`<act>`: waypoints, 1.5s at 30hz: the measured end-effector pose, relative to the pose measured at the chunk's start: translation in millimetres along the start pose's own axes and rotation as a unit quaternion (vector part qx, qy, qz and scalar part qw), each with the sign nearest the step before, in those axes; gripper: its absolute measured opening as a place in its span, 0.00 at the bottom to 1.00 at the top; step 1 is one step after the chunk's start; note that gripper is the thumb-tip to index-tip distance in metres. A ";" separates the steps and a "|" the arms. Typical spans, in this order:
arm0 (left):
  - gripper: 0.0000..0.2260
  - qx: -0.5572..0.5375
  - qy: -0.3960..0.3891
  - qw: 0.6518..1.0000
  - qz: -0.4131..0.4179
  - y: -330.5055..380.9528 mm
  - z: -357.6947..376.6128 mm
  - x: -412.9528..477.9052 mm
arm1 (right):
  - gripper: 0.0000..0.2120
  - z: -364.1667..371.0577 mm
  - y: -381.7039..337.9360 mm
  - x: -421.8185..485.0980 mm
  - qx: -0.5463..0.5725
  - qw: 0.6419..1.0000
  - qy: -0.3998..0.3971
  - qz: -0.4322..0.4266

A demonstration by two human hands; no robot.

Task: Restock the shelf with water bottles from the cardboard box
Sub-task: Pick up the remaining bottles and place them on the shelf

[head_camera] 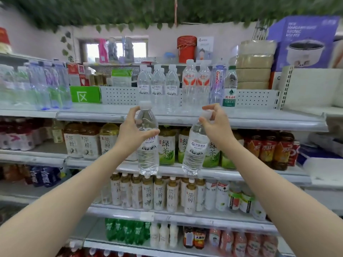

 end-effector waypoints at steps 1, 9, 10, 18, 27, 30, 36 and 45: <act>0.37 -0.001 0.007 1.000 0.004 2.6 -0.3 5.7 | 0.12 1.5 1.2 7.8 0.006 1.000 0.003 -0.004; 0.40 0.000 0.071 0.997 0.013 2.5 -11.9 45.4 | 0.11 25.0 15.7 60.9 0.030 0.998 -0.021 -0.043; 0.40 0.000 0.079 0.997 0.011 1.1 -13.2 49.6 | 0.11 27.6 16.9 66.5 0.030 0.998 -0.020 -0.048; 0.41 0.000 0.107 0.994 0.013 -5.2 -21.9 82.5 | 0.13 39.0 18.2 101.0 0.066 0.996 -0.005 -0.057; 0.40 -0.005 0.095 0.994 0.049 -15.8 -34.7 123.6 | 0.12 70.1 10.5 133.8 0.038 0.995 0.015 -0.096; 0.40 -0.010 0.087 0.994 0.067 -18.6 -39.3 142.7 | 0.12 83.5 6.1 149.8 0.038 0.994 0.026 -0.099; 0.43 -0.026 0.064 0.994 0.085 -19.1 -47.0 186.6 | 0.12 116.1 -2.0 191.5 0.037 0.991 0.031 -0.124; 0.43 -0.057 0.029 0.993 0.099 -22.4 -47.2 239.1 | 0.12 163.8 1.5 239.4 0.028 0.988 0.039 -0.149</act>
Point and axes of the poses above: each hand's wrist, its own x-axis towards the middle knuckle, its own z-axis out of the palm, y = z × x, the point moved 2 cm from there along x, towards the middle knuckle, and after that the axes turned 11 degrees about -z, right-handed, at the moved point
